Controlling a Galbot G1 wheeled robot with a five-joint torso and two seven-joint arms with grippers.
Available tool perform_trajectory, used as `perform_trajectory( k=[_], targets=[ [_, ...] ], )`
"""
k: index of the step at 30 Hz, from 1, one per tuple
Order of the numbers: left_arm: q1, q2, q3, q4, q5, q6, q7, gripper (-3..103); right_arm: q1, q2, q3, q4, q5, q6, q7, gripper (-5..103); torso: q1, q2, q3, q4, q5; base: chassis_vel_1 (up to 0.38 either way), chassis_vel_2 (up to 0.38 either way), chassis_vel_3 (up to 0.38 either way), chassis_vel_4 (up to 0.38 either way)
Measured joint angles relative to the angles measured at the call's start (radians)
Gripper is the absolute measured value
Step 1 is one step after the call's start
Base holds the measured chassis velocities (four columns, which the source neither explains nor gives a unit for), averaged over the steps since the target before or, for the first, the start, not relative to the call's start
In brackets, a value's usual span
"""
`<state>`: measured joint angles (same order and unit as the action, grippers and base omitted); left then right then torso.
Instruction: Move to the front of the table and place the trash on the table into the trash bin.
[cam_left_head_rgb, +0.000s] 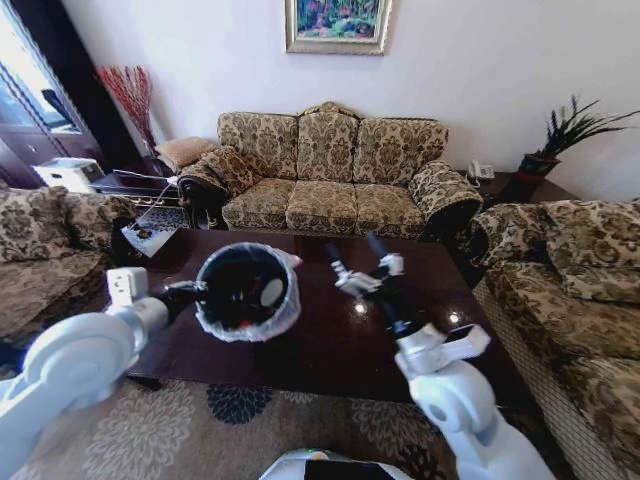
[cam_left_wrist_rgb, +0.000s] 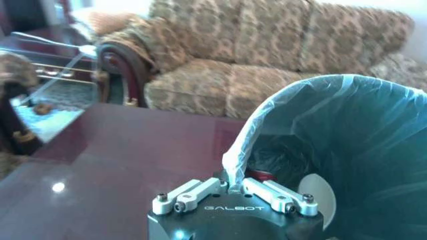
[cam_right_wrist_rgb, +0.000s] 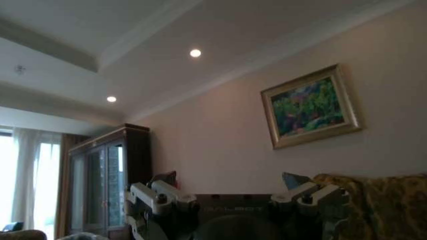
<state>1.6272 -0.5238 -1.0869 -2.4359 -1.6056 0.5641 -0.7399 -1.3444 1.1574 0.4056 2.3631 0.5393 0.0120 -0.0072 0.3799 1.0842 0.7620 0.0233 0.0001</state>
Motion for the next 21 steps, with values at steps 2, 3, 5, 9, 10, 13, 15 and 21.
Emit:
perform_trajectory(
  k=[2, 3, 5, 9, 10, 13, 15, 21],
  targets=[
    [0.026, -0.092, -0.024, 0.001, 0.117, -0.011, 0.031, 0, -0.054, 0.004, 0.067, -0.019, 0.003, 0.003, 0.015, 100, 0.000, 0.000, 0.000, -0.0003, 0.0002, 0.000, 0.000, 0.000, 0.000],
    [0.037, -0.163, -0.036, 0.003, 0.195, -0.019, 0.058, 0, -0.080, 0.009, 0.095, -0.021, 0.005, 0.005, 0.021, 100, 0.000, 0.000, 0.000, 0.0002, 0.0002, 0.000, 0.000, 0.000, 0.000],
    [0.039, -0.209, -0.046, 0.001, 0.223, -0.021, 0.069, 0, -0.091, 0.012, 0.105, -0.020, 0.005, 0.005, 0.022, 100, 0.000, 0.000, 0.000, 0.0002, -0.0002, 0.000, 0.000, 0.000, 0.000],
    [0.045, -0.322, -0.090, -0.015, 0.282, -0.028, 0.097, 0, -0.099, 0.018, 0.111, -0.010, 0.005, 0.004, 0.030, 100, 0.000, 0.000, 0.000, 0.0002, -0.0003, 0.000, 0.000, 0.000, 0.000],
    [0.049, -0.342, -0.105, -0.018, 0.293, -0.031, 0.102, 0, -0.098, 0.019, 0.110, -0.008, 0.005, 0.003, 0.033, 100, 0.000, 0.000, 0.000, 0.0000, -0.0002, 0.042, 0.035, -0.072, -0.048],
    [0.074, -0.394, -0.167, -0.021, 0.306, -0.037, 0.109, 0, -0.093, 0.027, 0.100, -0.004, 0.004, 0.001, 0.036, 100, 0.000, 0.000, 0.000, -0.0003, 0.0002, 0.080, 0.090, -0.098, -0.090],
    [0.106, -0.430, -0.230, -0.021, 0.310, -0.048, 0.122, 0, -0.095, 0.037, 0.088, -0.005, 0.001, 0.007, 0.036, 100, 0.000, 0.000, 0.000, -0.0001, 0.0003, 0.118, 0.121, -0.126, -0.128],
    [0.130, -0.504, -0.332, 0.003, 0.328, -0.073, 0.133, 0, -0.115, 0.058, 0.064, -0.023, -0.012, 0.047, 0.032, 100, 0.000, 0.000, 0.000, 0.0001, -0.0003, 0.200, 0.194, -0.199, -0.197]
  ],
)
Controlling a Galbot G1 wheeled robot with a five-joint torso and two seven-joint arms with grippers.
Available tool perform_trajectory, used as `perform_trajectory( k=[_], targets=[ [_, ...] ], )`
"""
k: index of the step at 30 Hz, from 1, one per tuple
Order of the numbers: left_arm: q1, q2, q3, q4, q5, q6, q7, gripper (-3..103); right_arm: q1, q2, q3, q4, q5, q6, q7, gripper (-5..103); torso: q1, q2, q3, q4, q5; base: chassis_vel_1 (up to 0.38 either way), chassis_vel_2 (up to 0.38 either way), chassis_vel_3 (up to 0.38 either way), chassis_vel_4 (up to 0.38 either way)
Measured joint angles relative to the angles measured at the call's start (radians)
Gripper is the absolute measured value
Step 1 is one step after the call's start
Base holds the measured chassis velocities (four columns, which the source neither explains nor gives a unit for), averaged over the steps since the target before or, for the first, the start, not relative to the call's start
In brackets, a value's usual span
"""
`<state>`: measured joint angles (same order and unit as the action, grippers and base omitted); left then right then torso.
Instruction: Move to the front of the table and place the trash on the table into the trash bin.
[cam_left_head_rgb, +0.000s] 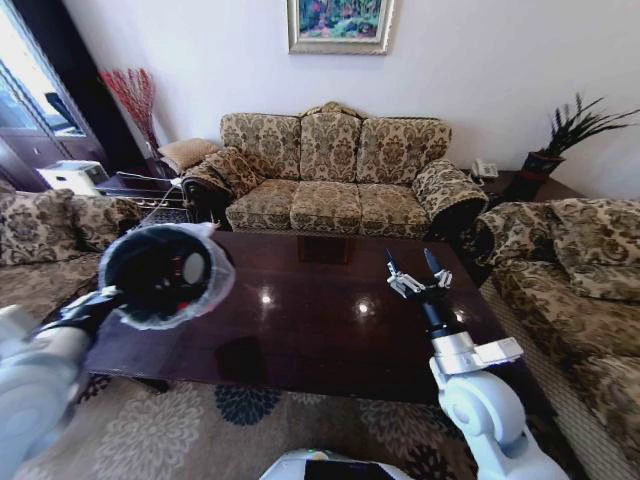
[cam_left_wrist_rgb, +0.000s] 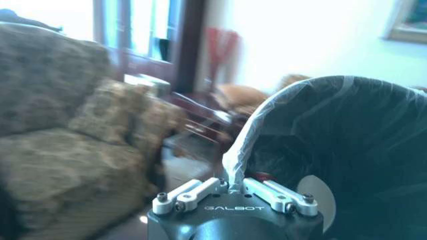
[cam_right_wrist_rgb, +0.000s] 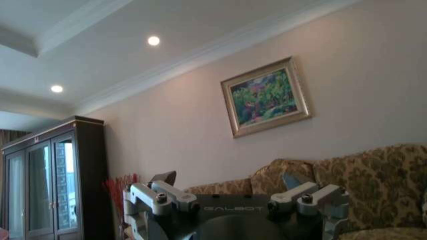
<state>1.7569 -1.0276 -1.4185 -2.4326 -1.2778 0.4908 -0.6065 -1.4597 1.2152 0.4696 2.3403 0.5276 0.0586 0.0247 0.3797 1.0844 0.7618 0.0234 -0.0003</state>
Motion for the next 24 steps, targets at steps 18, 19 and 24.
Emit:
perform_trajectory(
  k=[18, 19, 24],
  targets=[
    [-0.008, -0.304, -0.233, 0.131, 0.137, -0.085, 0.064, 0, 0.070, 0.025, -0.087, -0.075, 0.013, 0.012, 0.022, 100, 0.000, 0.000, 0.000, -0.0007, 0.0008, 0.109, 0.103, -0.104, -0.102],
    [-0.008, -0.305, -0.241, 0.140, 0.122, -0.084, 0.064, 0, 0.074, 0.027, -0.093, -0.079, 0.009, 0.008, 0.023, 100, 0.000, 0.000, 0.000, -0.0008, 0.0000, -0.064, 0.001, -0.002, 0.014],
    [-0.013, -0.316, -0.234, 0.146, 0.111, -0.079, 0.068, 0, 0.072, 0.028, -0.101, -0.085, 0.005, 0.019, 0.019, 100, 0.000, 0.000, 0.000, 0.0003, -0.0003, 0.000, 0.005, -0.004, 0.003]
  ],
)
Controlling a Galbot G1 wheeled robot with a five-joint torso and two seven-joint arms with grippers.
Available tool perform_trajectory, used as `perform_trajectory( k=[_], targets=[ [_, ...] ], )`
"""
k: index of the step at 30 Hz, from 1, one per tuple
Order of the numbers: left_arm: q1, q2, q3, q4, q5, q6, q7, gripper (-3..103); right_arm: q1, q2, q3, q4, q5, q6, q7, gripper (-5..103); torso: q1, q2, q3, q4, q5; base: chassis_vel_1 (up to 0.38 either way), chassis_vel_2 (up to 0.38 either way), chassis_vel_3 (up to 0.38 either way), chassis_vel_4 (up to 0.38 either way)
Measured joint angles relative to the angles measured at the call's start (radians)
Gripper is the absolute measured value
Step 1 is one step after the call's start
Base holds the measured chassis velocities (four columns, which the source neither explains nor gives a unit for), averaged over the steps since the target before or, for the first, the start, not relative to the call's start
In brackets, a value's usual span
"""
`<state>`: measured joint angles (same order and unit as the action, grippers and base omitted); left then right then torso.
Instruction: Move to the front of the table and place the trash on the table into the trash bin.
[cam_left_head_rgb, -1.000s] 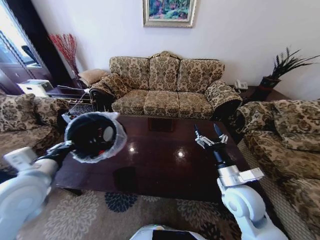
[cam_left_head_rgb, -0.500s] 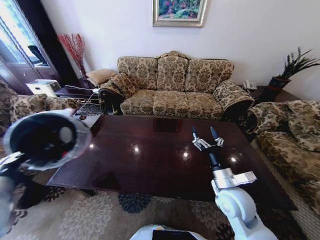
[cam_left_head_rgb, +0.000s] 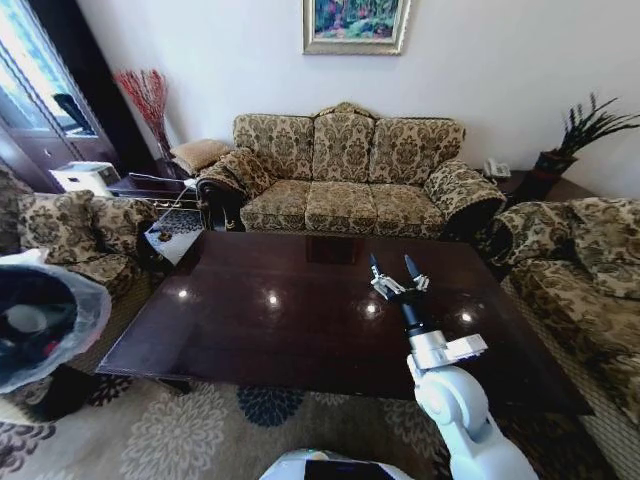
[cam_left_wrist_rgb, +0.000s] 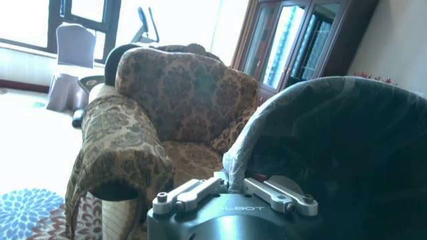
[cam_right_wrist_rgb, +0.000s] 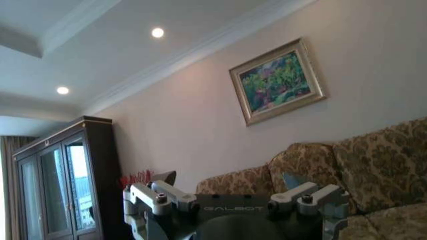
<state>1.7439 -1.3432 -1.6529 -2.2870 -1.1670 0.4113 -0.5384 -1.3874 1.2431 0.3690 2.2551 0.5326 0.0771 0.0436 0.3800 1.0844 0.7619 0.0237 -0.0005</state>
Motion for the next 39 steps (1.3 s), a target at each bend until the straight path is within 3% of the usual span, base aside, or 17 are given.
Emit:
perform_trajectory(
  k=[11, 22, 30, 33, 35, 39],
  targets=[
    [-0.012, -0.011, 0.033, 0.013, 0.021, 0.000, 0.001, 0, -0.042, -0.003, 0.015, 0.004, -0.007, 0.025, -0.011, 100, 0.000, 0.000, 0.000, -0.0005, 0.0007, 0.077, -0.075, -0.083, 0.080],
    [-0.018, 0.015, -0.018, 0.139, 0.011, -0.030, 0.014, 0, -0.050, 0.007, 0.016, -0.021, -0.008, 0.049, -0.015, 100, -0.001, 0.000, 0.000, -0.0002, 0.0009, 0.247, -0.235, -0.249, 0.245],
    [-0.021, 0.015, -0.038, 0.328, 0.053, -0.107, -0.018, 0, -0.029, 0.000, 0.015, -0.054, -0.004, 0.056, -0.018, 100, -0.001, 0.001, -0.001, -0.0002, 0.0010, 0.172, -0.172, -0.143, 0.190],
    [-0.029, 0.016, 0.010, 0.488, 0.082, -0.157, -0.018, 0, -0.021, 0.007, 0.016, -0.067, -0.004, 0.055, -0.015, 100, 0.000, 0.000, 0.000, 0.0002, 0.0007, 0.000, 0.000, 0.000, 0.000],
    [-0.033, 0.021, 0.021, 0.515, 0.082, -0.160, -0.018, 0, -0.025, 0.010, 0.019, -0.067, -0.006, 0.056, -0.014, 100, 0.000, 0.000, 0.000, -0.0003, 0.0001, 0.000, 0.000, 0.000, 0.000],
    [-0.057, 0.045, 0.095, 0.685, 0.081, -0.178, -0.002, 0, -0.046, 0.025, 0.023, -0.063, -0.018, 0.057, -0.014, 100, 0.001, 0.000, 0.000, -0.0012, 0.0000, -0.012, 0.006, 0.006, -0.017]
  ],
)
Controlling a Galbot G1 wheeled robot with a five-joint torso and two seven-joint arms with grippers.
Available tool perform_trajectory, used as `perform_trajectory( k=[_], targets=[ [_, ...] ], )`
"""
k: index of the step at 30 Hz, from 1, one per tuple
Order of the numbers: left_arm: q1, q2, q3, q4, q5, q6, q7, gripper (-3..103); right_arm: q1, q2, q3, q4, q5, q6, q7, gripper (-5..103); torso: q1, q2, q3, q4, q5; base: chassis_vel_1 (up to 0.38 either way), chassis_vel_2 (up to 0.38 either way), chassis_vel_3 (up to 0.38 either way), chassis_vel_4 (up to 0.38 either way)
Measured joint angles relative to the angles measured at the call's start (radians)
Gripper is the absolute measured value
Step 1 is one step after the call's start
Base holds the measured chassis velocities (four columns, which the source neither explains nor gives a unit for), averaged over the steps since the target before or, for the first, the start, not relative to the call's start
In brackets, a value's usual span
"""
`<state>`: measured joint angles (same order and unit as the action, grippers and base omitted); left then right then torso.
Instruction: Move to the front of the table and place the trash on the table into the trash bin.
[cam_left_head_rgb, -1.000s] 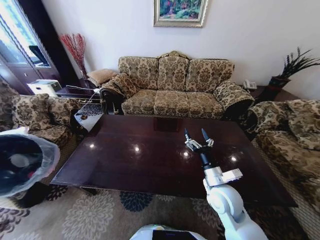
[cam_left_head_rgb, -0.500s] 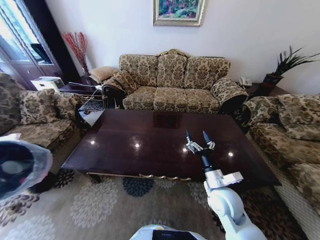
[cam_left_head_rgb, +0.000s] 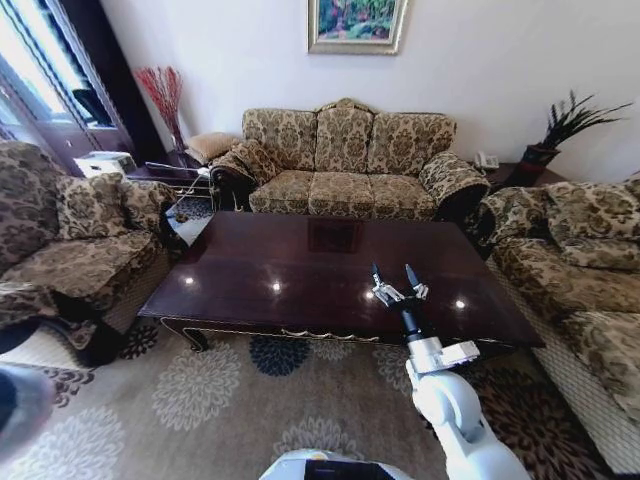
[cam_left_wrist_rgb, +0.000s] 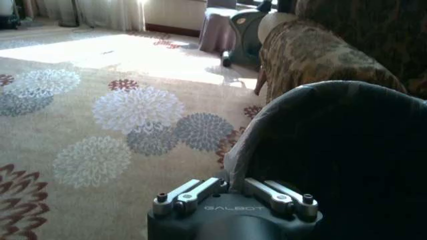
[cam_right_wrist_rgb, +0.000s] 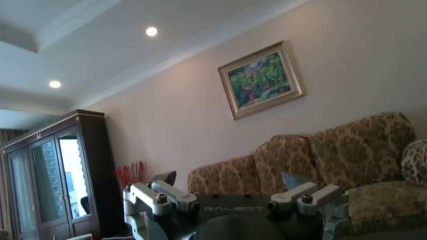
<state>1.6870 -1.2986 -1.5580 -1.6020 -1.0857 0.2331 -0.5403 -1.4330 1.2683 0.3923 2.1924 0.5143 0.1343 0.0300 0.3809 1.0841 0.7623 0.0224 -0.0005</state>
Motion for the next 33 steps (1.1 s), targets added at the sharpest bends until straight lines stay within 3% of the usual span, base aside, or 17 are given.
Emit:
perform_trajectory(
  k=[1, 5, 9, 10, 12, 17, 21, 29, 33],
  targets=[
    [0.000, 0.000, 0.000, 0.000, 0.000, 0.000, 0.000, 0, 0.000, 0.000, 0.000, 0.000, 0.000, 0.000, 0.000, 100, 0.000, 0.000, 0.000, 0.0000, 0.0000, 0.000, 0.000, 0.000, 0.000],
    [-0.051, 0.018, 0.104, 0.203, 0.013, -0.058, 0.014, 0, -0.009, 0.009, -0.004, 0.001, -0.007, 0.002, -0.003, 100, -0.001, 0.000, 0.000, 0.0019, 0.0007, 0.000, 0.000, 0.000, 0.000],
    [-0.090, 0.031, 0.168, 0.303, -0.020, -0.094, 0.036, 0, -0.022, 0.008, 0.005, 0.013, -0.008, 0.010, -0.004, 100, -0.001, 0.000, 0.000, 0.0019, -0.0001, 0.000, 0.000, 0.000, 0.000],
    [-0.119, 0.043, 0.200, 0.364, -0.024, -0.120, 0.045, 0, -0.032, 0.007, 0.014, 0.018, -0.009, 0.017, -0.006, 100, -0.001, 0.000, 0.000, 0.0005, -0.0001, 0.000, 0.000, 0.000, 0.000],
    [-0.143, 0.054, 0.225, 0.411, -0.036, -0.130, 0.056, 0, -0.045, 0.005, 0.026, 0.025, -0.010, 0.024, -0.014, 100, -0.001, 0.000, 0.000, 0.0003, 0.0004, 0.000, 0.000, 0.000, 0.000],
    [-0.205, 0.088, 0.267, 0.520, -0.073, -0.130, 0.094, 0, -0.070, -0.008, 0.061, 0.042, -0.011, 0.034, -0.022, 100, -0.001, 0.000, 0.000, 0.0007, 0.0006, 0.000, 0.000, 0.000, 0.000],
    [-0.286, 0.148, 0.321, 0.674, -0.104, -0.103, 0.114, 0, -0.099, -0.043, 0.086, 0.068, -0.014, 0.044, -0.020, 100, -0.001, 0.000, 0.000, 0.0013, 0.0004, 0.000, 0.000, 0.000, 0.000],
    [-0.341, 0.164, 0.379, 0.720, -0.090, -0.070, 0.121, 0, -0.082, -0.053, 0.093, 0.074, -0.022, 0.045, -0.004, 100, -0.001, 0.000, 0.000, -0.0001, 0.0010, 0.000, 0.000, 0.000, 0.000],
    [-0.330, 0.155, 0.386, 0.751, -0.051, -0.069, 0.136, 0, -0.067, -0.056, 0.079, 0.069, -0.022, 0.041, 0.010, 100, -0.001, 0.000, 0.000, 0.0019, 0.0006, 0.000, 0.000, 0.000, 0.000]
  ],
)
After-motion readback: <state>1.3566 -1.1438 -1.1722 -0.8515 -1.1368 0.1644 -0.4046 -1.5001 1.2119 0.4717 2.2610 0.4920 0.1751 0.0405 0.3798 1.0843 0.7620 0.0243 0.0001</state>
